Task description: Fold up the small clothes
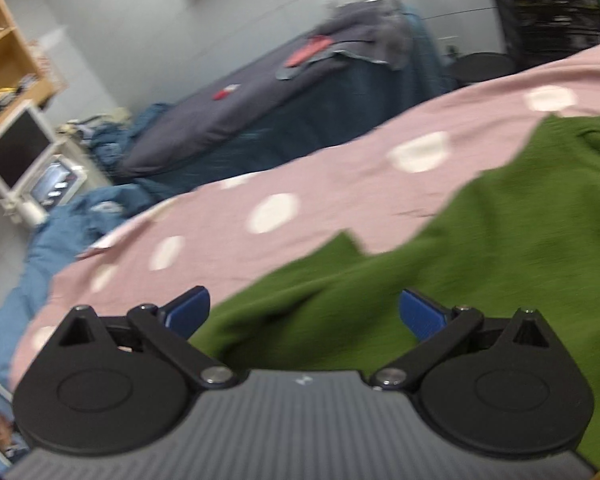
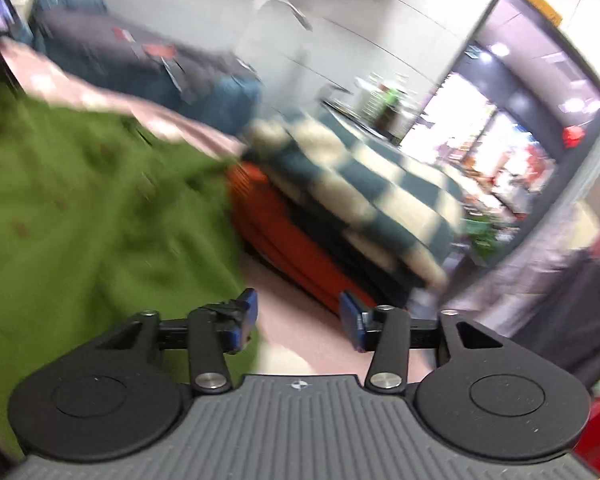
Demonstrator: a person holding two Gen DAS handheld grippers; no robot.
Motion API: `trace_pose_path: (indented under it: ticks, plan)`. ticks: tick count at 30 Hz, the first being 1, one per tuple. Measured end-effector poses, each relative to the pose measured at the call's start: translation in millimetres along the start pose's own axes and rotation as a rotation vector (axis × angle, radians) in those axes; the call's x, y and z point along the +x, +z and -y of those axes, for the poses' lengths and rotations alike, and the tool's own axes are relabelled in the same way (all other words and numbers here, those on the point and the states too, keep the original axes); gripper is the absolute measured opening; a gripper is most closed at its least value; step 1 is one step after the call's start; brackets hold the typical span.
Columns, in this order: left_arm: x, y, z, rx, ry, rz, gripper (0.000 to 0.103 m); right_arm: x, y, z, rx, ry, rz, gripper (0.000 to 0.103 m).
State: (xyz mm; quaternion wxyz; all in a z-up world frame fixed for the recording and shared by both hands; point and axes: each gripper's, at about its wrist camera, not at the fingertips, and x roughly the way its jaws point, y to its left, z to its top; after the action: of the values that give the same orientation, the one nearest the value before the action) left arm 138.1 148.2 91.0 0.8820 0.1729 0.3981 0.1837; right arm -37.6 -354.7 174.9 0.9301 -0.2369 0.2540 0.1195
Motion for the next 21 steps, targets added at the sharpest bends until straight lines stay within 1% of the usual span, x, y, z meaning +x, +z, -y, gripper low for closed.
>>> trace_pose_path:
  ticks: [2, 3, 5, 7, 9, 10, 13, 15, 17, 19, 20, 21]
  plan:
    - [0.4, 6.2, 14.0, 0.004, -0.082, 0.011, 0.103, 14.2, 18.5, -7.0, 0.035, 0.142, 0.032, 0.088]
    - [1.5, 7.6, 20.2, 0.006, -0.116, 0.014, 0.103, 25.3, 29.2, -11.4, 0.038, 0.199, 0.035, 0.088]
    - [4.8, 13.5, 31.7, 0.024, -0.171, 0.036, 0.103, 50.0, 52.9, -23.0, 0.016, 0.278, 0.050, 0.088]
    - [13.4, 19.6, 39.9, 0.051, -0.221, 0.047, 0.103, 79.2, 75.7, -35.7, -0.036, 0.328, 0.054, 0.088]
    - [26.3, 26.0, 42.6, 0.053, -0.272, 0.046, 0.103, 115.0, 100.5, -45.3, -0.070, 0.339, 0.035, 0.088]
    - [34.7, 30.1, 42.4, 0.042, -0.299, 0.038, 0.103, 132.6, 111.7, -47.8, -0.062, 0.346, 0.013, 0.088]
    - [61.1, 43.9, 37.7, 0.006, -0.387, 0.025, 0.103, 194.4, 153.7, -47.3, 0.027, 0.388, -0.058, 0.088]
    - [77.4, 51.9, 38.0, 0.004, -0.455, 0.007, 0.103, 236.7, 177.1, -50.9, 0.036, 0.396, -0.121, 0.088]
    - [91.2, 58.6, 40.9, 0.028, -0.509, 0.002, 0.103, 272.6, 189.7, -59.9, 0.027, 0.376, -0.181, 0.088]
    - [101.1, 63.6, 46.4, 0.065, -0.566, 0.014, 0.103, 316.9, 196.7, -58.1, 0.093, 0.373, -0.282, 0.087]
    - [104.2, 65.4, 49.9, 0.083, -0.585, 0.020, 0.103, 336.7, 198.3, -57.9, 0.125, 0.368, -0.322, 0.086]
    - [109.1, 67.6, 53.6, 0.099, -0.601, 0.021, 0.103, 352.3, 200.3, -60.4, 0.130, 0.365, -0.345, 0.086]
